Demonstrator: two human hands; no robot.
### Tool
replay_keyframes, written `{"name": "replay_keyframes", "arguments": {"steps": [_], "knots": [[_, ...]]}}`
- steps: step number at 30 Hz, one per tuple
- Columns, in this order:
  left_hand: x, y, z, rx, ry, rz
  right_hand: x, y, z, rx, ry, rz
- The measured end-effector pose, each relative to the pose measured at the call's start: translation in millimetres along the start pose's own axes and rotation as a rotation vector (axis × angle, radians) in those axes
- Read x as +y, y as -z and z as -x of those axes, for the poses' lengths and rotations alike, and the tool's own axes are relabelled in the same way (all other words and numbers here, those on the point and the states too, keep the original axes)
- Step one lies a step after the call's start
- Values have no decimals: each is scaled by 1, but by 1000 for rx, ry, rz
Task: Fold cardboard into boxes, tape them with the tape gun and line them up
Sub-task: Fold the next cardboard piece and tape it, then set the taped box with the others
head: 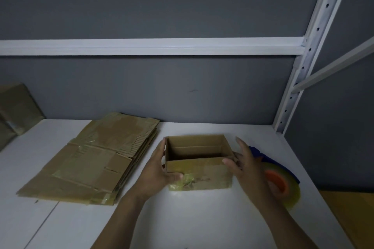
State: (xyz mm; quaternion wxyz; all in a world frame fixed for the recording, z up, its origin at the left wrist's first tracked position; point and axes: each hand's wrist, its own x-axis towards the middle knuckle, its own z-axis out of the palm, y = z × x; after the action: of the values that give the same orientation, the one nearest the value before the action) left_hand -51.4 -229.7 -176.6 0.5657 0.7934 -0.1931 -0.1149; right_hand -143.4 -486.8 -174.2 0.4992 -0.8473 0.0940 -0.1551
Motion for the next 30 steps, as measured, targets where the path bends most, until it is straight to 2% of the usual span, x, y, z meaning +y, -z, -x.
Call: {"name": "replay_keyframes", "arguments": {"steps": [7, 11, 15, 17, 23, 30], "knots": [[4, -22, 13, 135, 36, 68, 7, -10, 6, 16, 48, -157], [13, -26, 20, 249, -10, 9, -7, -7, 6, 106, 93, -173], [37, -20, 30, 416, -28, 74, -30, -2, 3, 96, 104, -174], [45, -11, 36, 437, -51, 65, -47, -5, 4, 92, 119, -201], [56, 47, 66, 458, -102, 50, -106, -48, 20, 144, 162, -140], [34, 178, 111, 451, -107, -69, -181, -158, 37, 180, 160, -258]]}}
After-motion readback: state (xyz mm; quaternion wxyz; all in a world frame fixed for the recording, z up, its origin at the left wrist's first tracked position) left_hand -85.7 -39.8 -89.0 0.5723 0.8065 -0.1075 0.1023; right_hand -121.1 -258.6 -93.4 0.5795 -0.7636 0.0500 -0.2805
